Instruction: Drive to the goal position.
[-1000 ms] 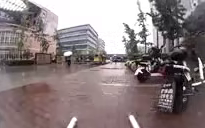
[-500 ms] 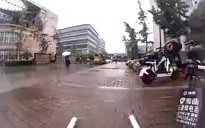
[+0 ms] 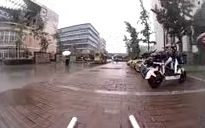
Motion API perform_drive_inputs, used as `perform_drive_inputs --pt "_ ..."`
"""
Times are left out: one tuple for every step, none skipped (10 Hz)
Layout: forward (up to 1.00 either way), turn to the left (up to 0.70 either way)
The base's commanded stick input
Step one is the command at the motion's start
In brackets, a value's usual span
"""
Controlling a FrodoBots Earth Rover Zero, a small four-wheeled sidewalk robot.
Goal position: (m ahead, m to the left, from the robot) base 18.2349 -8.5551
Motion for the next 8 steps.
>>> perform_drive_inputs --pt "0.7 -0.14" --pt "0.7 -0.14" --pt "0.7 -0.14" --pt "0.7 0.0" --pt "0.7 0.0" --pt "0.7 0.0" --pt "0.7 0.0" --pt "0.7 0.0"
